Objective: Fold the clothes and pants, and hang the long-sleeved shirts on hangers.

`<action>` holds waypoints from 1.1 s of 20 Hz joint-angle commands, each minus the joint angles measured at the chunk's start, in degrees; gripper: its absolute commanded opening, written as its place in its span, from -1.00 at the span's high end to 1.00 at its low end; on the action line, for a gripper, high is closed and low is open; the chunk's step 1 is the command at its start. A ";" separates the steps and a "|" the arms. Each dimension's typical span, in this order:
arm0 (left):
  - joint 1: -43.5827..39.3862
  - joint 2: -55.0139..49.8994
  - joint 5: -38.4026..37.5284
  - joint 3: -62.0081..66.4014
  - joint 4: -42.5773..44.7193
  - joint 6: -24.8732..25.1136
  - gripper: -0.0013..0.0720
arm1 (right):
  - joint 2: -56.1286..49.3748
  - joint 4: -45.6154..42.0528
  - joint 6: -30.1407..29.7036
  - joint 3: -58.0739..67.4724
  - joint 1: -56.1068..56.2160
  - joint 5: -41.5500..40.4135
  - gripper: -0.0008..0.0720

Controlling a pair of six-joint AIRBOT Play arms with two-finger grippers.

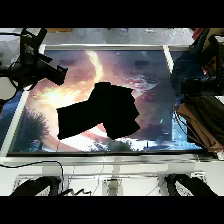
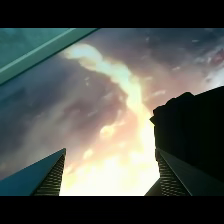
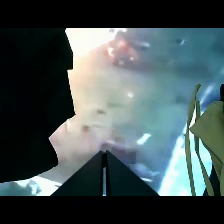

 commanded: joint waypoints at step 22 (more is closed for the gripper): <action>0.02 -0.02 0.00 -0.02 -0.07 0.00 -0.70 | -0.07 -0.26 0.00 -0.02 0.07 -9.84 0.90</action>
